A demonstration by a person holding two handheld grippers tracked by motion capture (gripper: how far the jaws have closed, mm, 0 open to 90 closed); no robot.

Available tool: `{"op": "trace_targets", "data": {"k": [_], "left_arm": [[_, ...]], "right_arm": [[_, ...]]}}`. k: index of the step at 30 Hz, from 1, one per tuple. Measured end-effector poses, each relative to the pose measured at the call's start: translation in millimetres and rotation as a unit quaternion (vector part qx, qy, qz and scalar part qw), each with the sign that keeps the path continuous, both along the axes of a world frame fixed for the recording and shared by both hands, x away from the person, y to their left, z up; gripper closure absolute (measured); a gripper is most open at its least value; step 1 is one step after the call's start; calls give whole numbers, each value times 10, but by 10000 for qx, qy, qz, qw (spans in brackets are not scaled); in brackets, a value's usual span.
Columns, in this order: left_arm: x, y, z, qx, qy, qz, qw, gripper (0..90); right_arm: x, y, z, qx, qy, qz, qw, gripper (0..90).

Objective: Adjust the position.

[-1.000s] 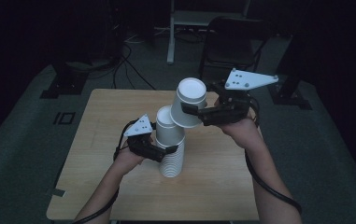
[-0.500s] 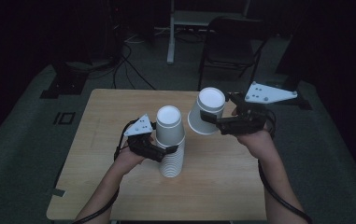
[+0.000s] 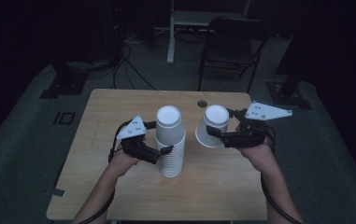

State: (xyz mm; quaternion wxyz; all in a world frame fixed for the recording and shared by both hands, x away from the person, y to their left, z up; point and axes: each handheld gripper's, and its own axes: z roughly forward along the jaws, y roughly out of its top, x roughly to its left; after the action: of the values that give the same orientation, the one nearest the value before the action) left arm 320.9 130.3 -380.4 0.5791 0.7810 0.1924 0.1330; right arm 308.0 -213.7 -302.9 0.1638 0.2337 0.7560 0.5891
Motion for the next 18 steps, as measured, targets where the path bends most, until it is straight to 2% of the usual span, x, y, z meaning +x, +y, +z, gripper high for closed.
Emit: {"op": "trace_targets", "data": {"k": [6,13,18], "left_arm": [[-114,135,-43,-132,34,57,9999,21],[-329,231,-115,-34,-58,155,9999,21],[-449,275,-146,-43,-42,205,9998,22]], "right_arm": [[4,-86,-202,-20,109,-174,9998,213],[-7,-213,-365,6,239,-260,9994,213],[-45,-279,-416,-11,224,-365,9991,213]]}}
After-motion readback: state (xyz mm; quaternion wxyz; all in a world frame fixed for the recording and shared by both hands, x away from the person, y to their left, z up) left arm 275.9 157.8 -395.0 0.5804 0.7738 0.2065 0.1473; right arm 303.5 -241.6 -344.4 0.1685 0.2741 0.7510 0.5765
